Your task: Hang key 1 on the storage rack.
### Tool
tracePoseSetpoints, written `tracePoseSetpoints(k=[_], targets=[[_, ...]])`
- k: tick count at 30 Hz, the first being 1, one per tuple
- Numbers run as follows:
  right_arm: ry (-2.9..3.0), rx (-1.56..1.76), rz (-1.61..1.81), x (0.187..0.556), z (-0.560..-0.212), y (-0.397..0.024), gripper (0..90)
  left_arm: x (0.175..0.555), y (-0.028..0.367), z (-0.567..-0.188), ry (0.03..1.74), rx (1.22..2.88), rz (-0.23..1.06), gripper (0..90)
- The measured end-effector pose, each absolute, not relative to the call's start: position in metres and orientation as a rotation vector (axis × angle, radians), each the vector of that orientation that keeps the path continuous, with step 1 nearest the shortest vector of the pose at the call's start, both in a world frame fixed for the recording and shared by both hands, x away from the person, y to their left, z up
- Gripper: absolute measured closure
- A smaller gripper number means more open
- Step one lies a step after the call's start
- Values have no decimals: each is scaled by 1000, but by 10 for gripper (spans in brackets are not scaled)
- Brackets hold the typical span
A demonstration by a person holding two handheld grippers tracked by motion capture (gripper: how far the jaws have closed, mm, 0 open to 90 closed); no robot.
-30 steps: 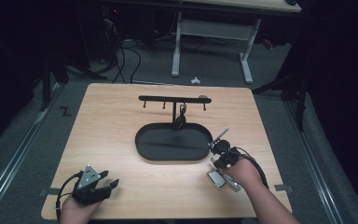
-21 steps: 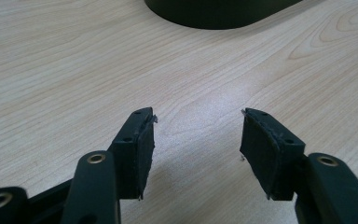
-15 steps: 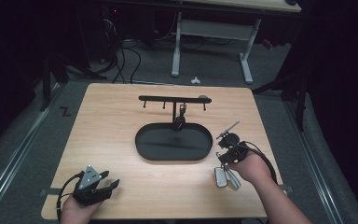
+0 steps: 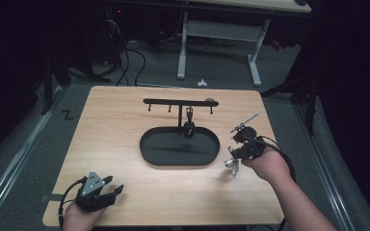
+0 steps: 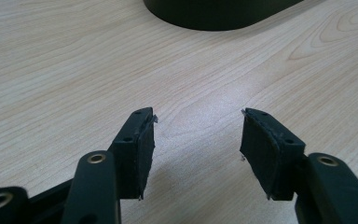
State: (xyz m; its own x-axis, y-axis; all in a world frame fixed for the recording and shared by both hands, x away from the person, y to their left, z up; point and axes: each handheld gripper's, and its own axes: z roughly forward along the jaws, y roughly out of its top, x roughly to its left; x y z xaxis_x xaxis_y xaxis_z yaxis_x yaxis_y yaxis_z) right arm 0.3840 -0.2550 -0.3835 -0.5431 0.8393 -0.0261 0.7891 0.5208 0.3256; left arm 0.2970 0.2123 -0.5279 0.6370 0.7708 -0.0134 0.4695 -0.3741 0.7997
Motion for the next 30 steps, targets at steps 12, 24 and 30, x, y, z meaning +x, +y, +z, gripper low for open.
tracePoseSetpoints(k=[12, 24, 30], targets=[[2585, 1364, 432, 389, -364, -246, 860, 296, 214, -528, 972, 2033, 463, 448], [2585, 1325, 443, 405, -354, -228, 860, 297, 215, -527, 975, 2029, 462, 447], [2574, 1317, 450, 418, -349, -221, 860, 296, 216, -527, 974, 2031, 465, 447]])
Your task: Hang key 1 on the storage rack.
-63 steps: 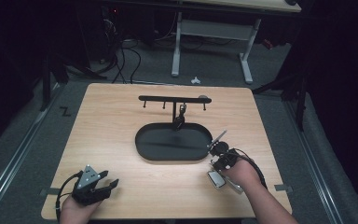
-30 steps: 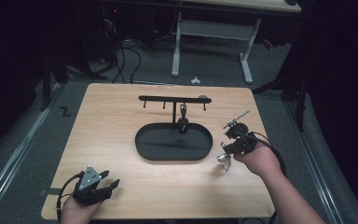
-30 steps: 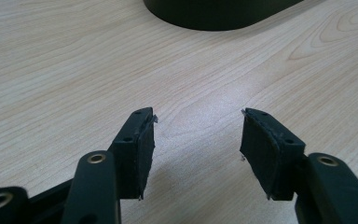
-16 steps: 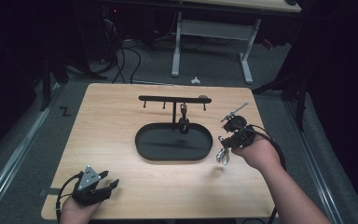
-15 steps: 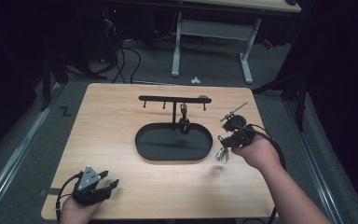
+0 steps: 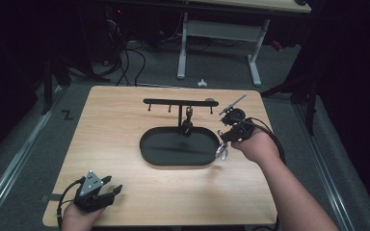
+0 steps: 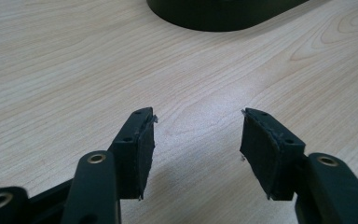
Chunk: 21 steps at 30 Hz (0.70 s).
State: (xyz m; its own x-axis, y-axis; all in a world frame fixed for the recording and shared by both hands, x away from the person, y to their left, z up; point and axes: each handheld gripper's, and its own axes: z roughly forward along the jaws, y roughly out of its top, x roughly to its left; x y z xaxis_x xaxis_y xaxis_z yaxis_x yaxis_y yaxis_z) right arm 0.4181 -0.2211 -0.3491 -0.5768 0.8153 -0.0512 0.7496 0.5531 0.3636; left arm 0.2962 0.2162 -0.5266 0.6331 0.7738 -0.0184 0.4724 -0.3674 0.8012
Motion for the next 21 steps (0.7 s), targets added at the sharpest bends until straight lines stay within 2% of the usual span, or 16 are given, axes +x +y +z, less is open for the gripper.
tracePoseSetpoints(k=[21], targets=[[2530, 1322, 507, 450, -325, -205, 860, 295, 221, -526, 985, 2017, 468, 448]])
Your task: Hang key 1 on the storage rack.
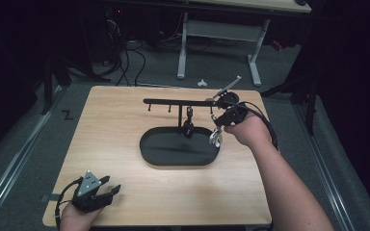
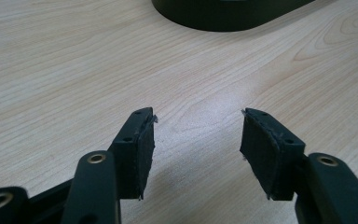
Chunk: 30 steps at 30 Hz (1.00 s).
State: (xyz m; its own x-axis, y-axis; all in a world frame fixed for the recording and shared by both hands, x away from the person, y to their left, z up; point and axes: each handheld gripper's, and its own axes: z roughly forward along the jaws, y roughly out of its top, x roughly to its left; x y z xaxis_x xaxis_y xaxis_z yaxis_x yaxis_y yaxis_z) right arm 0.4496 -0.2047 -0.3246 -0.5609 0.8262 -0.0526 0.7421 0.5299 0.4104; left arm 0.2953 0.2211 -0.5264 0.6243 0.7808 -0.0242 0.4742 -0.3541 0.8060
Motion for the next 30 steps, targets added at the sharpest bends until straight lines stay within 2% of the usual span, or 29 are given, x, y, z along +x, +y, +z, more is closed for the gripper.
tracePoseSetpoints(k=[18, 30], targets=[[2499, 1387, 574, 469, -329, -207, 855, 294, 223, -527, 993, 2016, 464, 448], [2415, 1390, 550, 474, -340, -211, 799, 295, 223, -528, 990, 2020, 460, 450]])
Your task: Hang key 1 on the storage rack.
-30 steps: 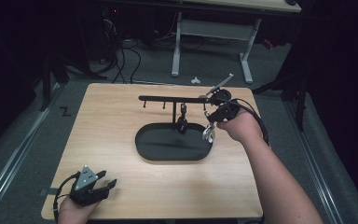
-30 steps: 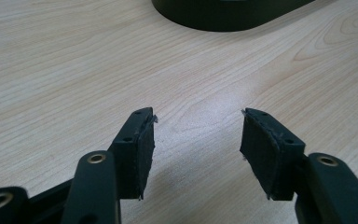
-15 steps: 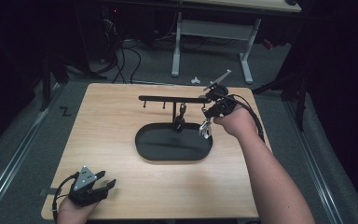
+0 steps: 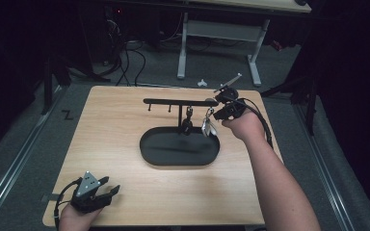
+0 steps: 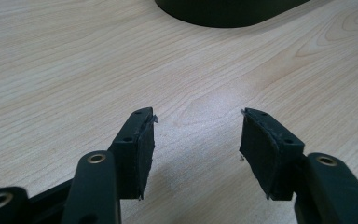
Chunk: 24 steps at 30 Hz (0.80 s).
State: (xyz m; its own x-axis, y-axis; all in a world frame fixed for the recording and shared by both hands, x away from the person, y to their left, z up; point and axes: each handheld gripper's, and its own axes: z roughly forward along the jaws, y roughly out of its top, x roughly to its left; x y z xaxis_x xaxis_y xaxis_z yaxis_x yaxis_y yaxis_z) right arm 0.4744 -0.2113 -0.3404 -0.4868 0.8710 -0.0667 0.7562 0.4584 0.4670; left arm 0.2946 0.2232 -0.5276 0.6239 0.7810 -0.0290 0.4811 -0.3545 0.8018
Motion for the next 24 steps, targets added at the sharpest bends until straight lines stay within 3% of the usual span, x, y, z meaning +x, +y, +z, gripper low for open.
tracePoseSetpoints(k=[10, 24], targets=[[2419, 1432, 544, 466, -363, -221, 730, 295, 223, -527, 989, 2021, 466, 449], [2375, 1438, 582, 435, -397, -235, 534, 296, 217, -525, 969, 2024, 473, 447]])
